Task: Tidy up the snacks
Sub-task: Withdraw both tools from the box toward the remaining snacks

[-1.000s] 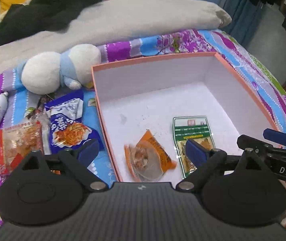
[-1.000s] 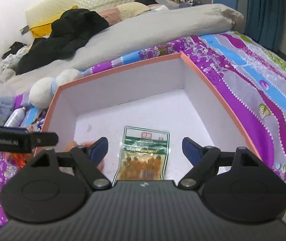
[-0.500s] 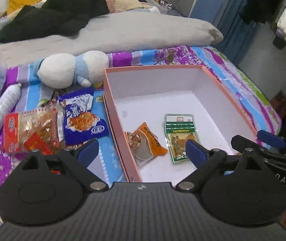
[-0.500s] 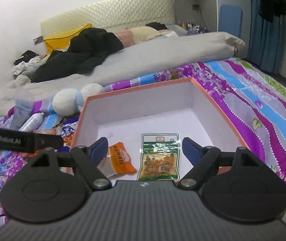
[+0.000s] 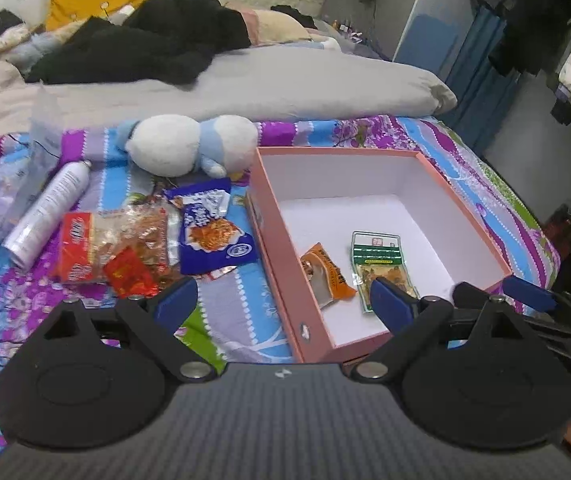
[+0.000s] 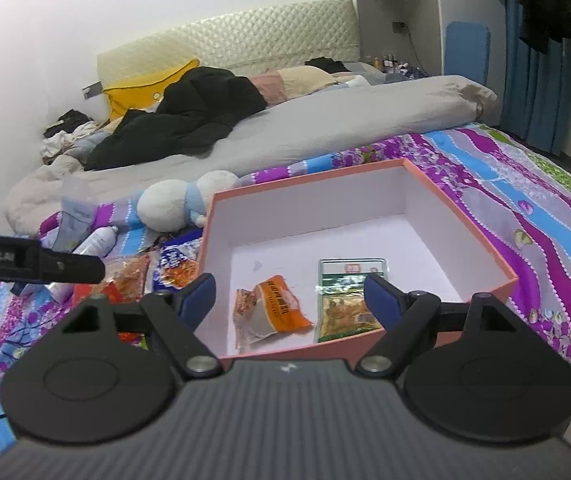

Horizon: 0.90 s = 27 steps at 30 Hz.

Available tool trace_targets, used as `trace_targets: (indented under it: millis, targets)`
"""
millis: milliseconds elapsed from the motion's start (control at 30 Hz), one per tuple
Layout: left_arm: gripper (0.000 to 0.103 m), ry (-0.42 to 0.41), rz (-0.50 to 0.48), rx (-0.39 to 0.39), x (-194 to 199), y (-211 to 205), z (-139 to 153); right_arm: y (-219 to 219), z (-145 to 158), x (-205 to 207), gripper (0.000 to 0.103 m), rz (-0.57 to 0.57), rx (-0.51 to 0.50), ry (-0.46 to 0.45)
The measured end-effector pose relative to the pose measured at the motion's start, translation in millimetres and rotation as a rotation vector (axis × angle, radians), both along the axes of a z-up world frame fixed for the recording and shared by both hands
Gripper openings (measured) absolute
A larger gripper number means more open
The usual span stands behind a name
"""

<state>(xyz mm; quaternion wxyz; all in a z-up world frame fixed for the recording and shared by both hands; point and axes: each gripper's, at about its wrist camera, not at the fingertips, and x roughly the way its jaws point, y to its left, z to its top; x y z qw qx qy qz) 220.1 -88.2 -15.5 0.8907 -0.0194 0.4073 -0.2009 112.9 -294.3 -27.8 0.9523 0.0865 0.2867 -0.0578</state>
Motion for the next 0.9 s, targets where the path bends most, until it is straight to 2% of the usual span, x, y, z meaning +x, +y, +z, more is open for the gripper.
trace_targets:
  millis: [267,567,733,833,900]
  targets:
    - [0.095,-0.013,0.011,0.069,-35,30,36,37,-10,8,0.082,0.082,0.014,0.037]
    - [0.095,0.072,0.055,0.062,-67,73,71,62,-20,30,0.082,0.139,-0.047,0.107]
    - [0.095,0.135,0.047,0.043,-78,85,76,79,-20,37,0.082,0.160,-0.099,0.110]
    - [0.095,0.178,0.054,0.013,-78,91,73,85,-25,42,0.082,0.168,-0.098,0.132]
    - [0.095,0.207,0.071,0.025,-75,92,67,92,-30,43,0.082,0.189,-0.098,0.146]
